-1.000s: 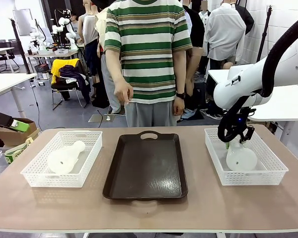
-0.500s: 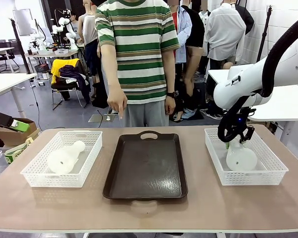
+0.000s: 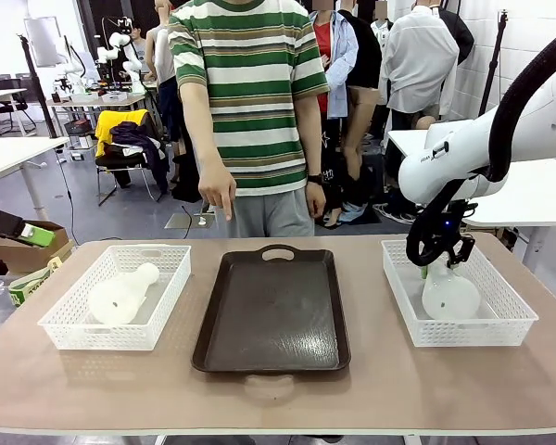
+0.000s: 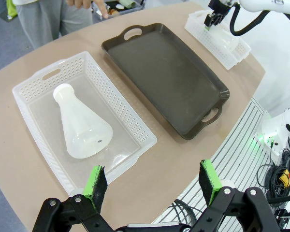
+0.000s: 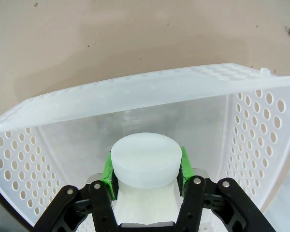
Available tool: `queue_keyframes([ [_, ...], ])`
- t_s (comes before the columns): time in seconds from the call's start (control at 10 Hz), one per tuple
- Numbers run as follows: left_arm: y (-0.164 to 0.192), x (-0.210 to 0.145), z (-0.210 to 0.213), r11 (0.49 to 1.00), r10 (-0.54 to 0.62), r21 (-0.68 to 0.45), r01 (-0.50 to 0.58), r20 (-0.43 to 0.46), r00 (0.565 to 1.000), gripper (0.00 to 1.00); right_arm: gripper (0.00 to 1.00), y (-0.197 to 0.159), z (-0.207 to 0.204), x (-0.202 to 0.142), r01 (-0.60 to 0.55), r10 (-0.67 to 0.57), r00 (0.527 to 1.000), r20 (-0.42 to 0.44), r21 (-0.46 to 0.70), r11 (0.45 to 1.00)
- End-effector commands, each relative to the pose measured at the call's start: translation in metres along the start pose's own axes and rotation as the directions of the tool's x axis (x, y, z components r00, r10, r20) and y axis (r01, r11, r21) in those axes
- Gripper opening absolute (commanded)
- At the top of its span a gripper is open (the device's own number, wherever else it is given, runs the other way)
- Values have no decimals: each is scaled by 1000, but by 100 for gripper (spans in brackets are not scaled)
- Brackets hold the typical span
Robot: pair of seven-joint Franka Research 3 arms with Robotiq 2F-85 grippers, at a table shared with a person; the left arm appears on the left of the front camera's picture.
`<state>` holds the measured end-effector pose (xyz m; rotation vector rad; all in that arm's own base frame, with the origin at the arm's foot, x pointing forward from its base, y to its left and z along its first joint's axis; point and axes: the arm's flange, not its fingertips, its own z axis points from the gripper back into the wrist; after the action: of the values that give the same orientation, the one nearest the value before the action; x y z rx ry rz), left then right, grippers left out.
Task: Prepare the laboratory tools.
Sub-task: While moving the picked Big flask to the Handle tray indicated by the person, stop as directed by the person.
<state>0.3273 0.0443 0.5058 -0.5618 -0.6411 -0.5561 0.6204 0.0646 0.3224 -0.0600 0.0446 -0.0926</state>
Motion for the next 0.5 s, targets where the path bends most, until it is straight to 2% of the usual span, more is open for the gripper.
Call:
queue_keyframes([
  [0.0,3,-1,1,1000,-12,-19,13,12,1000,100,0,0,0,0,-1,1,1000,5,3,1000],
  [0.4,3,-1,1,1000,-12,-19,13,12,1000,100,0,-4,2,-2,-2,3,1000,-16,19,1000],
])
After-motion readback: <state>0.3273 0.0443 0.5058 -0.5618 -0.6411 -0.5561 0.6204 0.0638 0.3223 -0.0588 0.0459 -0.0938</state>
